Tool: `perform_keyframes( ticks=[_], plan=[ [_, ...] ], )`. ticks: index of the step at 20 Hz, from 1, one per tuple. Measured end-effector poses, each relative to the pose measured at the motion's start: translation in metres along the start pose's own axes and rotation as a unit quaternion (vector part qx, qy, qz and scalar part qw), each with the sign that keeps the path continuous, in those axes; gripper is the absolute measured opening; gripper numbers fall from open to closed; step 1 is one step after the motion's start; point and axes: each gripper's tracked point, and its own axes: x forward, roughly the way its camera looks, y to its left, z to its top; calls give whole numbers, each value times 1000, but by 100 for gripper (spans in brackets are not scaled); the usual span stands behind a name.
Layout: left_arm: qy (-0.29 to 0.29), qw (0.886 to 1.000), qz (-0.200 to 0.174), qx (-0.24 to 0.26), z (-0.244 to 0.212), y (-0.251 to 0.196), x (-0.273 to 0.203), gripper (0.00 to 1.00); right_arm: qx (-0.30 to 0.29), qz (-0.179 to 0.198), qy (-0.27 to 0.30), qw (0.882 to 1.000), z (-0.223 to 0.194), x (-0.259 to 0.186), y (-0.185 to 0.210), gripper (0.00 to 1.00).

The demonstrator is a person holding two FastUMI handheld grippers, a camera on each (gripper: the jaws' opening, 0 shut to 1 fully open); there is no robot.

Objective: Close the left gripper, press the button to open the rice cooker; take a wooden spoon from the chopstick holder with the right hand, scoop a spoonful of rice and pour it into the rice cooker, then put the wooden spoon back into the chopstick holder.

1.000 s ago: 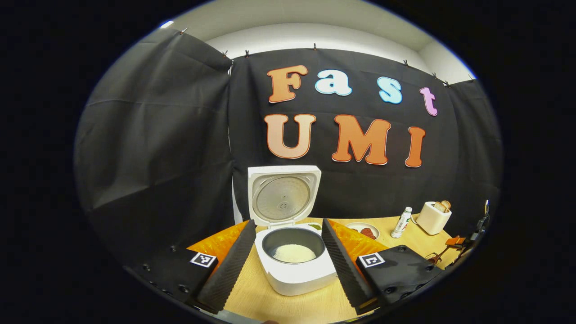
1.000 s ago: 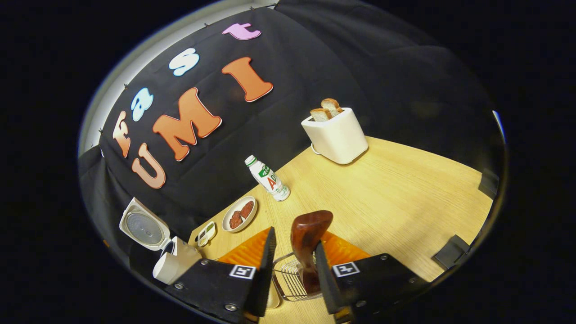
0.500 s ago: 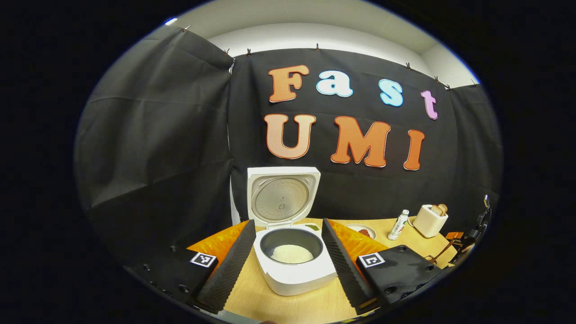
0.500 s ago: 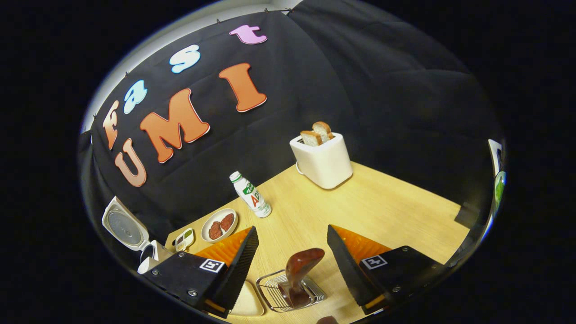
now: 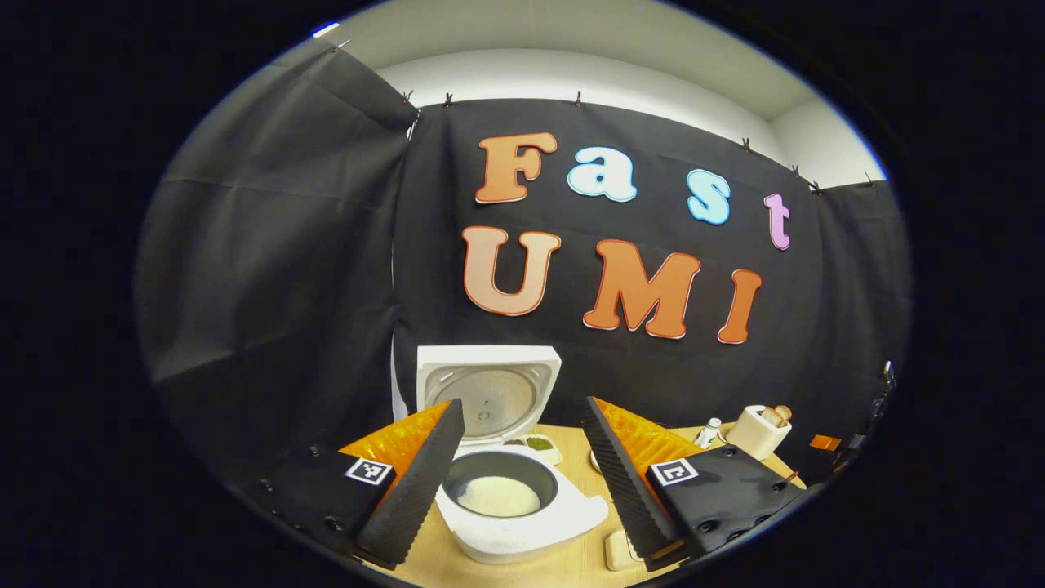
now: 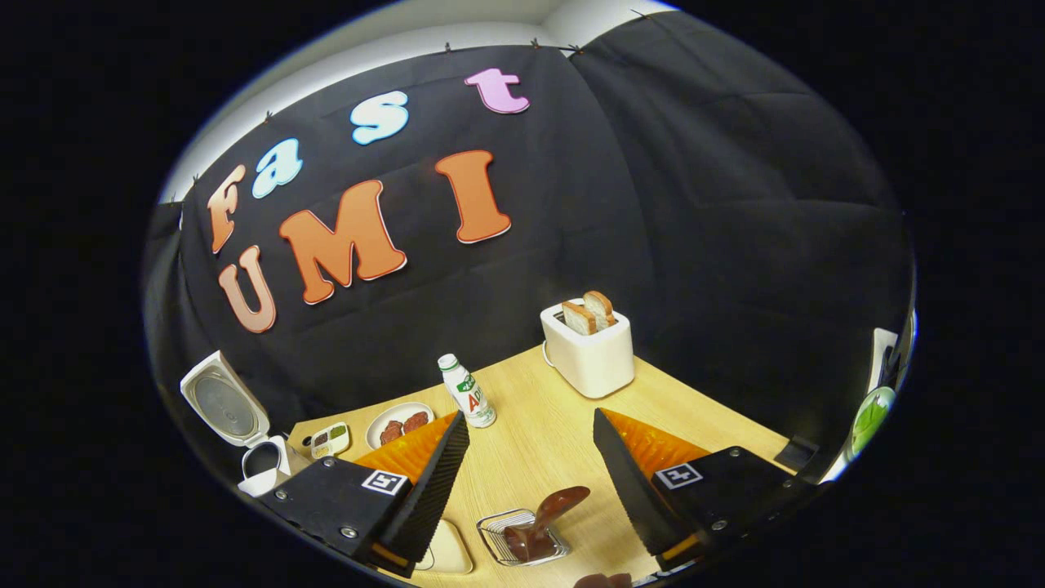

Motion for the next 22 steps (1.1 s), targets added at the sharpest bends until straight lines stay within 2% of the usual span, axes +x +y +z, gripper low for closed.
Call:
perform_keyframes(
  ticks=[3, 11, 15, 18, 22],
  plan=[
    [-4, 1000, 2, 17, 24, -1, 32, 99, -13, -6, -7, 1000, 9, -11, 2, 95],
    [3, 999, 20, 41, 61, -7, 121, 99, -8, 16, -10, 1000, 12, -33, 26, 95],
    [31, 998, 29, 50, 53, -5, 173, 100, -6, 22, -8, 1000, 10, -36, 32, 95],
    [67, 997, 30, 22, 38, -1, 207, 99, -7, 22, -1, 1000, 7, -35, 31, 95],
    [117, 992, 53, 20, 18, 25, 243, 99, -10, 17, 11, 1000, -2, -33, 26, 95]
  ],
)
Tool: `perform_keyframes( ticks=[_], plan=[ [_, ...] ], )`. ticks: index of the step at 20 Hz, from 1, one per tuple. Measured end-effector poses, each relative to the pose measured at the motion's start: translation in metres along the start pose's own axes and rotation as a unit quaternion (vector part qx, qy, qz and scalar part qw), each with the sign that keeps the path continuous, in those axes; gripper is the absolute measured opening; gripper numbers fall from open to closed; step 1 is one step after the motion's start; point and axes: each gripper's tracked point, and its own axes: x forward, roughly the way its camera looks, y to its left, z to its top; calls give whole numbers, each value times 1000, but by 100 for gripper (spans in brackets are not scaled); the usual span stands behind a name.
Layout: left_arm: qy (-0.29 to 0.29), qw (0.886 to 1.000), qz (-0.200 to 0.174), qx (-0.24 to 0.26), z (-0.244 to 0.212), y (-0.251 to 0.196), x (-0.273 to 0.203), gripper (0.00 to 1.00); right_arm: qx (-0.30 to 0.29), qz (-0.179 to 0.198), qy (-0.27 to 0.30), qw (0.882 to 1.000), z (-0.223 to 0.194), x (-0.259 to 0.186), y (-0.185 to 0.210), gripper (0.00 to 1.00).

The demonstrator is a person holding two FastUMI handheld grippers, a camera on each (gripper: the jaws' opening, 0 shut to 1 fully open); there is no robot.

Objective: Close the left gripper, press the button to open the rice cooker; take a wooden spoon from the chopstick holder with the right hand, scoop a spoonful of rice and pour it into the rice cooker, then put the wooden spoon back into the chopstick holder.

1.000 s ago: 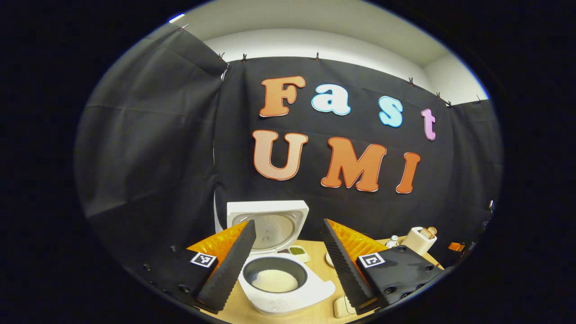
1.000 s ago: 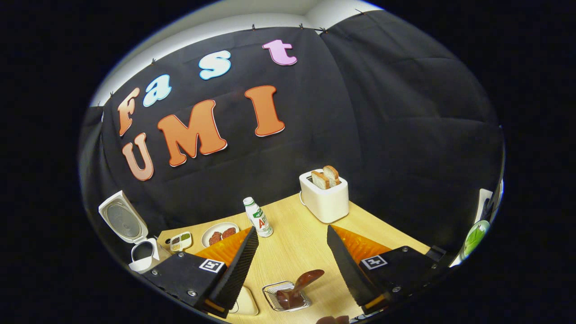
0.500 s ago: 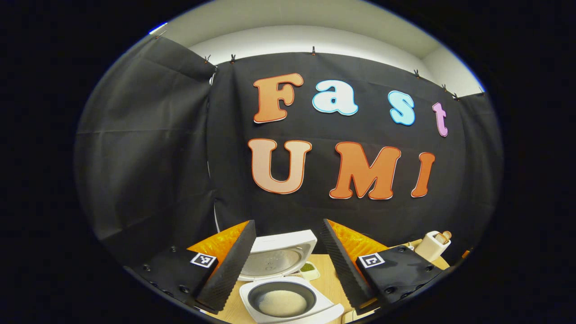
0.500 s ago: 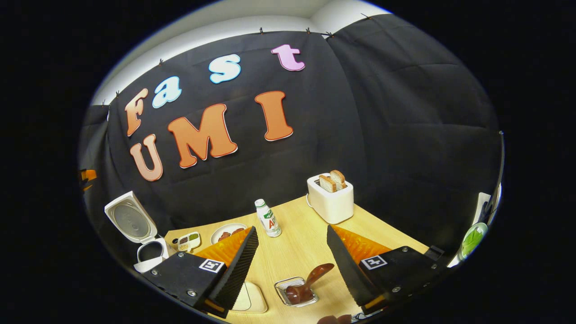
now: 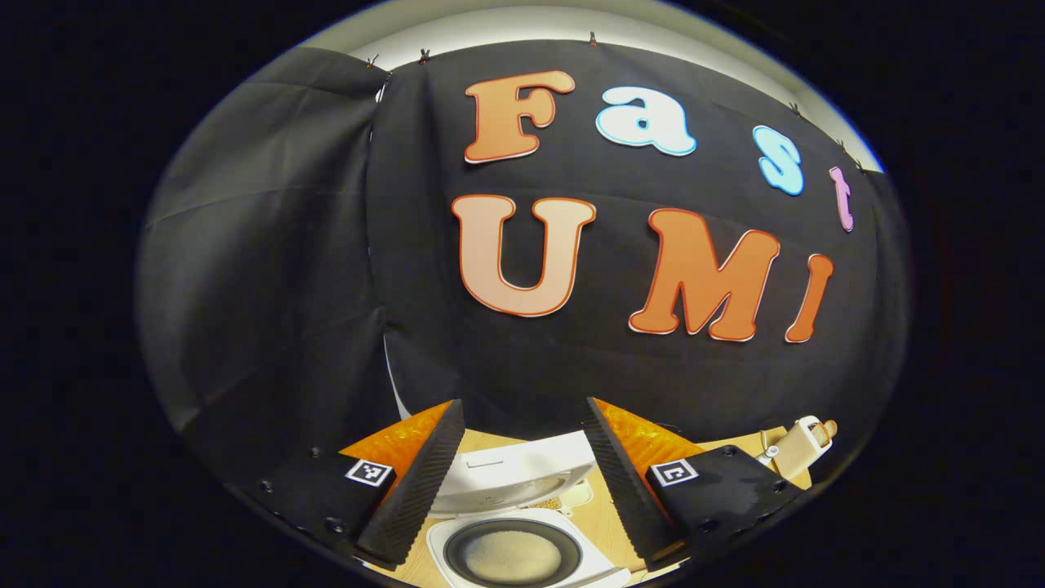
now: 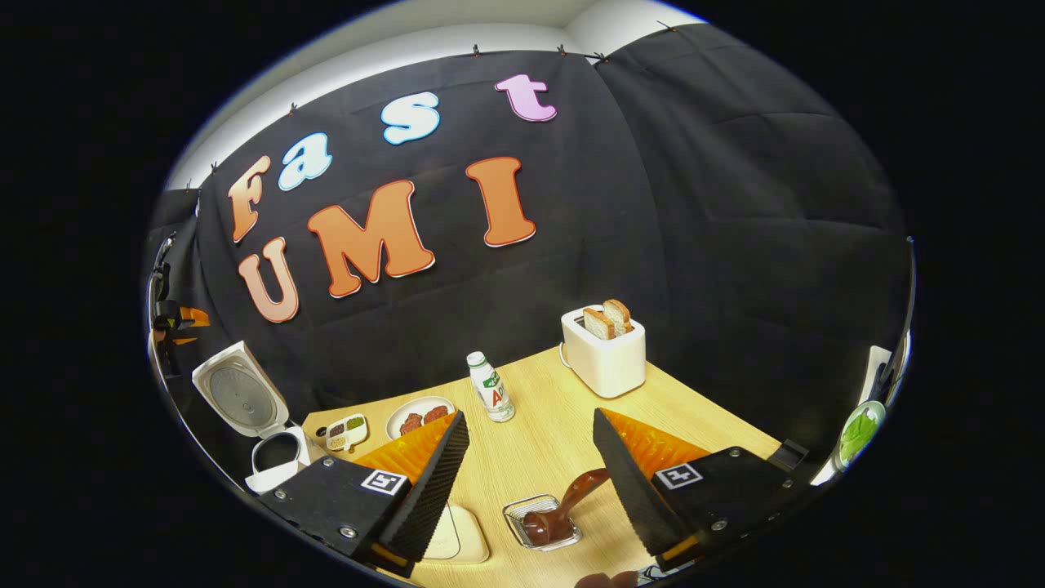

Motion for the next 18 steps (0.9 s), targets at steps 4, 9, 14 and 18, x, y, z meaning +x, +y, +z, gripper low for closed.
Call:
perform_keyframes(
  ticks=[4, 9, 14, 18],
  plan=[
    [54, 998, 13, 14, -13, 12, 27, 99, 8, -1, 13, 1000, -7, 6, -5, 95],
    [113, 993, 32, 27, -46, 25, 59, 99, 9, 4, 23, 1000, -13, 14, -1, 95],
    [136, 990, 25, 9, -60, 21, 51, 99, 2, 16, 25, 1000, -8, 18, 8, 95],
    [148, 988, -1, -52, -80, 14, 29, 99, -3, 31, 15, 999, 7, 20, 19, 95]
  ],
)
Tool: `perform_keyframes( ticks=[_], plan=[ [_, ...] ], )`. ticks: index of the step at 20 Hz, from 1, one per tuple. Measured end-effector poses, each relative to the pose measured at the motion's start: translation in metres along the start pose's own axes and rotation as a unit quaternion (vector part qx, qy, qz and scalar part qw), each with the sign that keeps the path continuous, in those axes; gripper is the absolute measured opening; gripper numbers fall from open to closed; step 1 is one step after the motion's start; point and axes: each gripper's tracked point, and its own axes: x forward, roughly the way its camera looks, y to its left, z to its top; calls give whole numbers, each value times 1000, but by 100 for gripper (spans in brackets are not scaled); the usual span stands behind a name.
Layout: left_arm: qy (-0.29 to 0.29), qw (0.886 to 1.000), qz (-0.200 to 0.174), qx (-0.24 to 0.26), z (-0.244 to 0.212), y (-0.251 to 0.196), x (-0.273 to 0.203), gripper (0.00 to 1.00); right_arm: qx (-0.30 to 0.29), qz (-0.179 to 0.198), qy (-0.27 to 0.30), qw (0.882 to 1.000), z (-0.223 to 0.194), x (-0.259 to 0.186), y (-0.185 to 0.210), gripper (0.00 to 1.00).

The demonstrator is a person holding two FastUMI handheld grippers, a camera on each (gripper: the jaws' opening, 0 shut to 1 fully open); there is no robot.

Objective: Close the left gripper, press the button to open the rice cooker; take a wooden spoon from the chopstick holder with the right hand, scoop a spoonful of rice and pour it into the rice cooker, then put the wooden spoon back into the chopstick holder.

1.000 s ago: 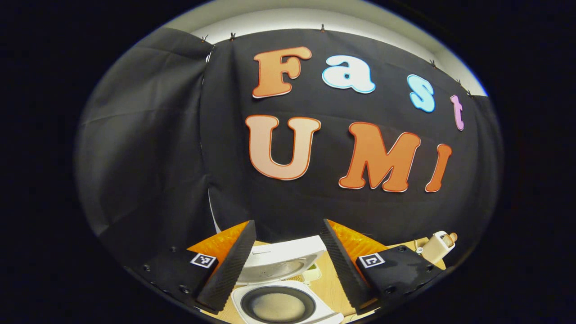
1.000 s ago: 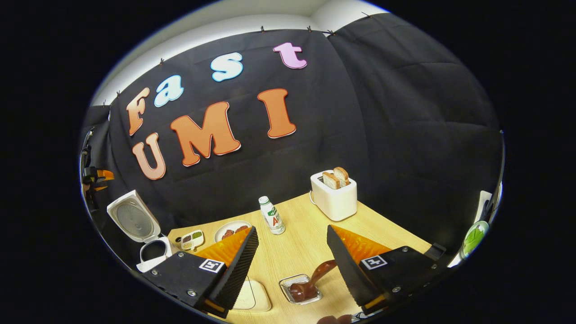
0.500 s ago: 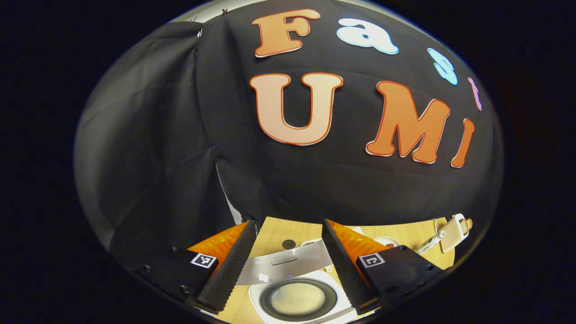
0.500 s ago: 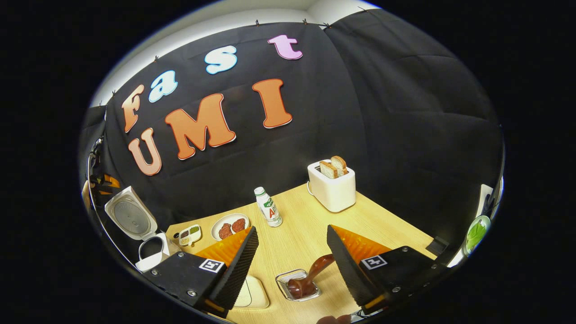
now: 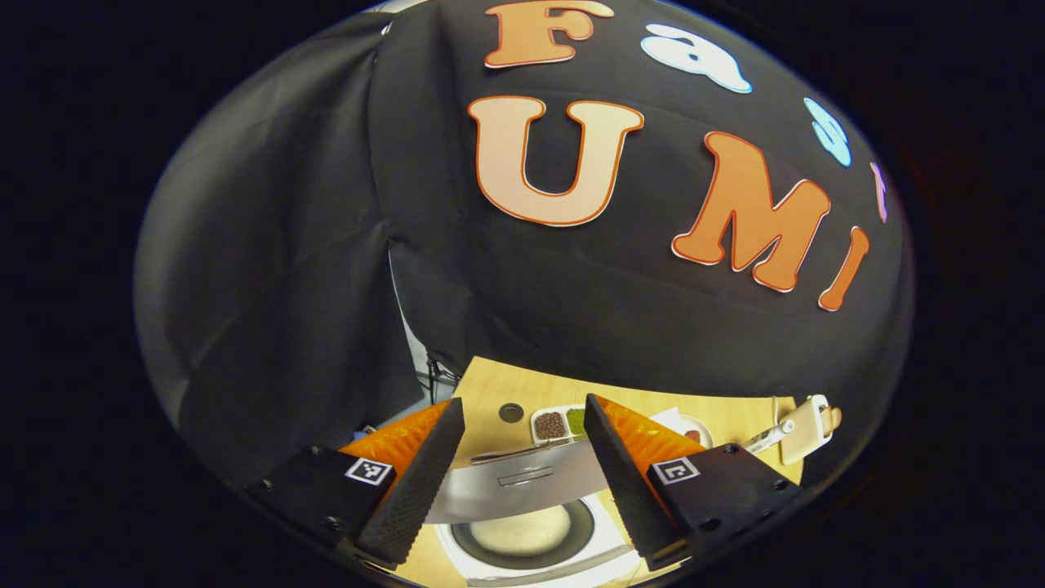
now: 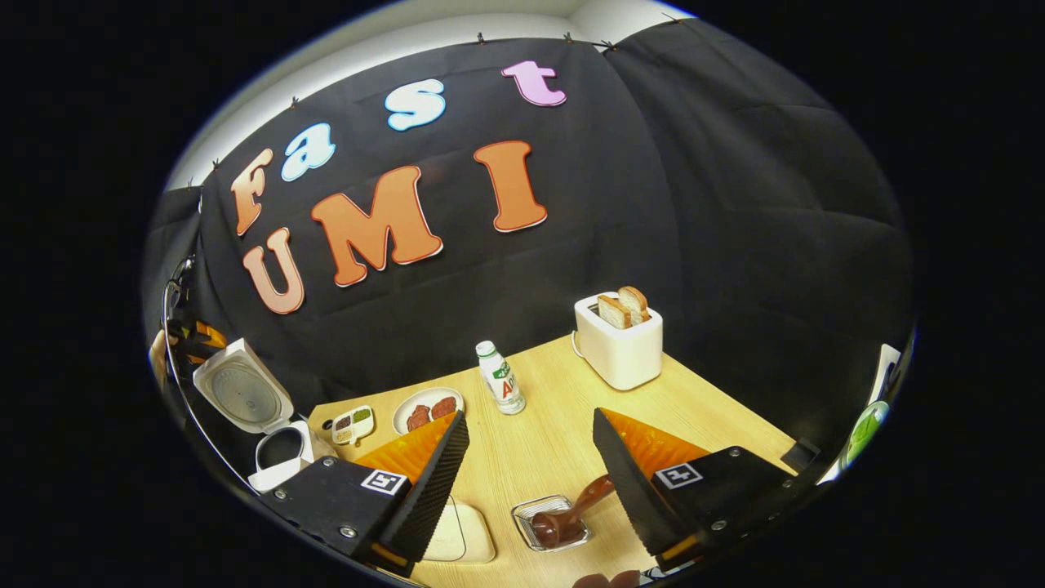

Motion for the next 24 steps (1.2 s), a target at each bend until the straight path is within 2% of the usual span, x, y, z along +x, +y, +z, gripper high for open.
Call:
perform_keyframes(
  ticks=[3, 7, 14, 24],
  plan=[
    [12, 1000, -24, -7, -32, -10, -18, 100, 1, 11, -9, 1000, 13, 2, 7, 95],
    [39, 999, -36, -7, -81, -24, -32, 100, 17, 46, -17, 999, 23, 7, 31, 95],
    [78, 996, -15, 26, -179, -23, -31, 100, -9, 75, 4, 997, 6, 4, 46, 95],
    [81, 996, 14, 48, -240, -19, -18, 100, -16, 71, 8, 997, 4, -8, 31, 95]
  ],
)
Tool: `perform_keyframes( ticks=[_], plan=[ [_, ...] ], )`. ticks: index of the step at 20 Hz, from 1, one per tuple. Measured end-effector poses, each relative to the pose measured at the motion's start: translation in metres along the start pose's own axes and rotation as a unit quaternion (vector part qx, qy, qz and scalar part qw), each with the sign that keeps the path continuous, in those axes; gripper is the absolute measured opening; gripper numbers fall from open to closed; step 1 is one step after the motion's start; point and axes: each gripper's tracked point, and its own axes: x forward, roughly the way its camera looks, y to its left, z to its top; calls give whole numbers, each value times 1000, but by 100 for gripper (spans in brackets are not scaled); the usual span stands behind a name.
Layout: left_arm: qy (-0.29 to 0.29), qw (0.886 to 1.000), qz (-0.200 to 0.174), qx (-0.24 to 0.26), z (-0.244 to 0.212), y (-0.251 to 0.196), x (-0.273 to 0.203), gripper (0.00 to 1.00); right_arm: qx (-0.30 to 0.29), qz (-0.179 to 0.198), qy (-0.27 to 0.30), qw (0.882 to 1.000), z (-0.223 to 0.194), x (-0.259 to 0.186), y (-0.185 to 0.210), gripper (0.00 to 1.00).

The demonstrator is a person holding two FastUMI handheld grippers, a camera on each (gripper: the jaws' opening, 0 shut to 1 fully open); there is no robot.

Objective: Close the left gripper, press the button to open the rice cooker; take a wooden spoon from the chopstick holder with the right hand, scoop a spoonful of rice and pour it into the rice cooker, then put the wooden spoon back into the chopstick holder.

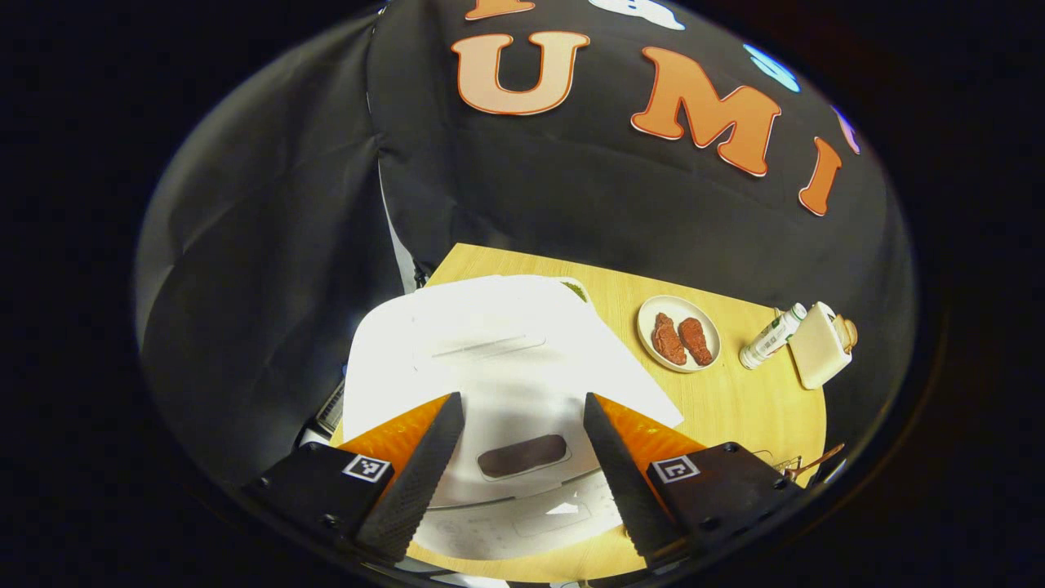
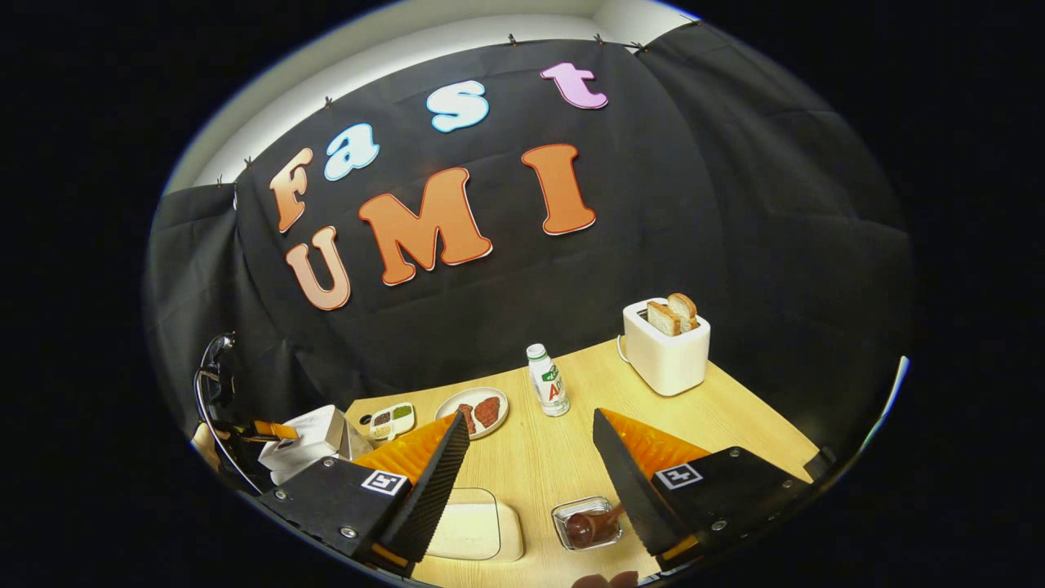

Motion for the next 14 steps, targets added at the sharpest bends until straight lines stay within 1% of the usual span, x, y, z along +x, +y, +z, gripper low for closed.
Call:
perform_keyframes(
  ticks=[2, 3, 4, 5, 9, 12, 14],
  plan=[
    [16, 1000, 5, 6, -19, 0, 7, 100, -1, -3, -1, 1000, 1, -2, -4, 95],
    [24, 1000, 13, 13, -28, 2, 8, 100, -4, -4, -3, 1000, 1, -4, -5, 95],
    [-1, 1000, 17, 22, -21, 1, 7, 100, -6, -7, -4, 1000, 0, -5, -7, 95],
    [5, 1000, 20, 23, -24, 1, 9, 100, -10, -8, -5, 1000, 0, -7, -8, 95],
    [-7, 999, 5, 37, -27, -2, 11, 100, -36, -22, -17, 999, 5, -12, -13, 95],
    [-26, 998, 5, 50, -24, -2, 11, 100, -45, -27, -23, 998, 10, -16, -11, 95],
    [-19, 998, 10, 61, -28, -1, 5, 100, -62, -35, -31, 997, 18, -23, -13, 95]
  ],
)
